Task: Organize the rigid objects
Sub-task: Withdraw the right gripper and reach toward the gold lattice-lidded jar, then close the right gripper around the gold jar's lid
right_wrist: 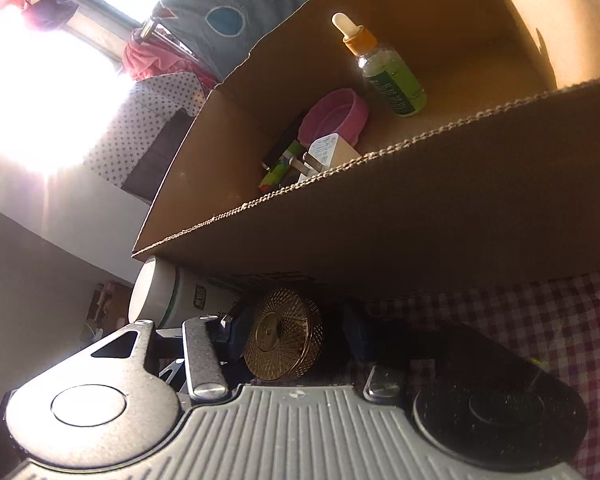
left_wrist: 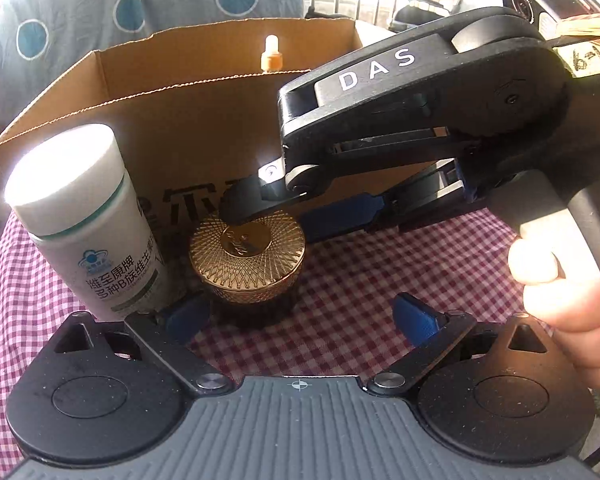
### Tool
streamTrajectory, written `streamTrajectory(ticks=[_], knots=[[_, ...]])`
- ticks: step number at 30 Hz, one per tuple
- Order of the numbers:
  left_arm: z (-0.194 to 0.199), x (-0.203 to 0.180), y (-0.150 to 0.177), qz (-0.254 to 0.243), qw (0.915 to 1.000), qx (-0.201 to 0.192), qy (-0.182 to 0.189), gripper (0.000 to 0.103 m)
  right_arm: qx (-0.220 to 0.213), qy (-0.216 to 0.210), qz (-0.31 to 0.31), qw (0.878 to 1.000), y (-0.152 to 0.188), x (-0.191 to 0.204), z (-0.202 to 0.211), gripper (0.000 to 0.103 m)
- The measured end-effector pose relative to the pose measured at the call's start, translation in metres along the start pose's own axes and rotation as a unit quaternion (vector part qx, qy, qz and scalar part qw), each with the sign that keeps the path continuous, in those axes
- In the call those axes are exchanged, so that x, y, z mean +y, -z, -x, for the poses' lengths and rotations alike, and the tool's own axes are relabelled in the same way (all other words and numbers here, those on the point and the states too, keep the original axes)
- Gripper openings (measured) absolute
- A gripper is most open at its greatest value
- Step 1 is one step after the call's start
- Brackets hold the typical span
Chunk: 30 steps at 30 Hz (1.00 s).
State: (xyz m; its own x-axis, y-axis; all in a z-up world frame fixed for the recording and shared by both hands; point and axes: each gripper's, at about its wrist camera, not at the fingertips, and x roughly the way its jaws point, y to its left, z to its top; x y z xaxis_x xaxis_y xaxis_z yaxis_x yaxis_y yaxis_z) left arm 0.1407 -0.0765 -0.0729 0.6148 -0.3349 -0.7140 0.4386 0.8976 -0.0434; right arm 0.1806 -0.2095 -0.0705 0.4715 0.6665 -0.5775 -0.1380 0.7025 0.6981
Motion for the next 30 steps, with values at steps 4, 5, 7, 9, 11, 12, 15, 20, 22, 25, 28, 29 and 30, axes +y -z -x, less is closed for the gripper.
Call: streamTrajectory(ticks=[4,5,7,9,11,12,15,20,22,25,28,29,30], knots=[[-0.003,0.001,-0.004,-0.004,1.0000,-0.002,0.006,0.098,0.008,0.007,0.014,1.000,0.002,0.005,-0.002,0.052],[-0.003,0.001,-0.003,-0.004,0.9999,-0.003,0.011,0.098,0.009,0.009,0.015,1.000,0.003,0.005,-0.001,0.052],[-0.001,-0.002,-0.001,-0.007,0.9998,-0.004,0.018,0.098,0.010,0.014,0.015,1.000,0.006,0.005,0.003,0.052],[0.000,-0.006,0.000,-0.018,0.9995,-0.003,0.025,0.098,0.009,0.017,0.013,1.000,0.010,0.003,0.008,0.052],[0.005,-0.015,0.008,-0.030,0.9991,-0.001,0.031,0.098,0.008,0.021,0.009,1.000,0.012,0.000,0.016,0.052],[0.005,-0.017,0.008,-0.033,0.9989,-0.001,0.034,0.098,0.007,0.023,0.008,1.000,0.014,-0.001,0.020,0.052],[0.004,-0.029,0.006,-0.043,0.9980,0.003,0.047,0.098,0.001,0.028,0.001,1.000,0.022,-0.007,0.033,0.053],[0.007,-0.054,0.006,-0.069,0.9951,0.009,0.070,0.098,-0.018,0.027,-0.030,0.999,0.036,-0.026,0.062,0.053],[0.008,-0.060,0.006,-0.079,0.9939,0.011,0.076,0.098,-0.026,0.028,-0.041,0.998,0.043,-0.032,0.072,0.053],[0.013,-0.076,0.009,-0.091,0.9922,0.014,0.084,0.098,-0.037,0.030,-0.052,0.997,0.049,-0.043,0.087,0.053],[0.016,-0.088,0.012,-0.102,0.9908,0.016,0.088,0.098,-0.044,0.034,-0.056,0.997,0.054,-0.048,0.097,0.053],[0.016,-0.091,0.013,-0.105,0.9905,0.016,0.088,0.098,-0.045,0.033,-0.057,0.997,0.056,-0.051,0.102,0.053],[0.016,-0.095,0.011,-0.106,0.9904,0.017,0.087,0.098,-0.046,0.032,-0.058,0.997,0.056,-0.052,0.104,0.053]])
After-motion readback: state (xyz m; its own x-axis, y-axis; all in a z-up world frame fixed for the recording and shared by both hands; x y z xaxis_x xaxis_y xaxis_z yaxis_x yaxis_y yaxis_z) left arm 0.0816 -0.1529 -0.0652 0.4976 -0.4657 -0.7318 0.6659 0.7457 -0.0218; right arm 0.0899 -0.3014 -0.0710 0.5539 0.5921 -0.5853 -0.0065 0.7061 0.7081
